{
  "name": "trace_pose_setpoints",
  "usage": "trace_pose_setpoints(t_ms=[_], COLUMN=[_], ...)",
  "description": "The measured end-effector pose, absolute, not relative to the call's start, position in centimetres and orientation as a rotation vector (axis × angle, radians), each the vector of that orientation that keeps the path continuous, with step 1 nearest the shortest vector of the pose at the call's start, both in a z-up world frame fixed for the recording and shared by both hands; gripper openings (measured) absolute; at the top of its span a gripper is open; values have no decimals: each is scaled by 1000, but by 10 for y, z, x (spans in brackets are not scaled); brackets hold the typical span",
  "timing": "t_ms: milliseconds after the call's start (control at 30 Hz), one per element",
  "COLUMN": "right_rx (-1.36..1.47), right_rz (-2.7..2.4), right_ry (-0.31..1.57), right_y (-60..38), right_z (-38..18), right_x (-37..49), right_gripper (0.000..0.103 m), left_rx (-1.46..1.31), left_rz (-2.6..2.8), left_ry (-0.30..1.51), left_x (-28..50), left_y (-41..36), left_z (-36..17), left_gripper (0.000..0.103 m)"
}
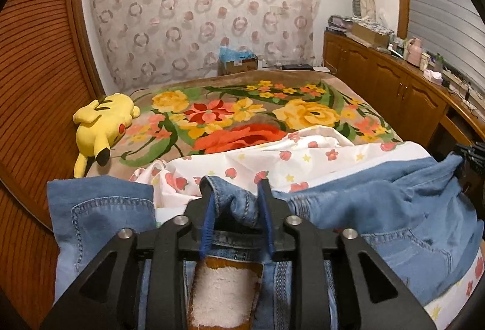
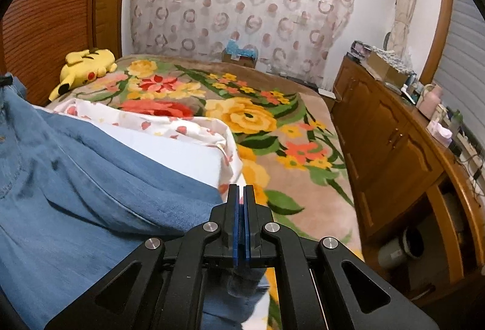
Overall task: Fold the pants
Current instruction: 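Lift the gripped jeans edge with both tools and fold it over the jeans, then open both tools to release the folded jeans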
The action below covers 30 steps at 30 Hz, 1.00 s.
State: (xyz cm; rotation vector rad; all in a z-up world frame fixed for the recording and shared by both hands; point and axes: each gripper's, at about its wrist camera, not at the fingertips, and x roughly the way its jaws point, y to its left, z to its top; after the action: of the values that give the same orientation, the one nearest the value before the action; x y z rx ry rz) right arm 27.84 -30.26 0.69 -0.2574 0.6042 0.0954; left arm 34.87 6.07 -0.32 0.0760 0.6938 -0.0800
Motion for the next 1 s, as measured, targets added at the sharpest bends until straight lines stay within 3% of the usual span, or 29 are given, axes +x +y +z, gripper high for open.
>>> trace_pose_setpoints(t_ms=[33,100,233,467,1000], right_rx=[-252,-243,-243,-234,-336], right_rz=[94,111,138,314,511], right_ry=[599,587,568,594,756], right_y=[-307,-303,-294,-274,-234], right_z=[5,10,6,-4,-18], right_x=[276,273,264,267,325], right_gripper=[5,7,26,38,39], left_rx=[83,95,85,63,69], left_rz=[-72,-76,-120,-216,-320], left_ry=[684,657,649,688,747], left_x=[347,338,326,312,297], left_y=[60,59,55,33,10], left_z=[-2,2,5,-14,-51], left_gripper=[48,52,76,78,78])
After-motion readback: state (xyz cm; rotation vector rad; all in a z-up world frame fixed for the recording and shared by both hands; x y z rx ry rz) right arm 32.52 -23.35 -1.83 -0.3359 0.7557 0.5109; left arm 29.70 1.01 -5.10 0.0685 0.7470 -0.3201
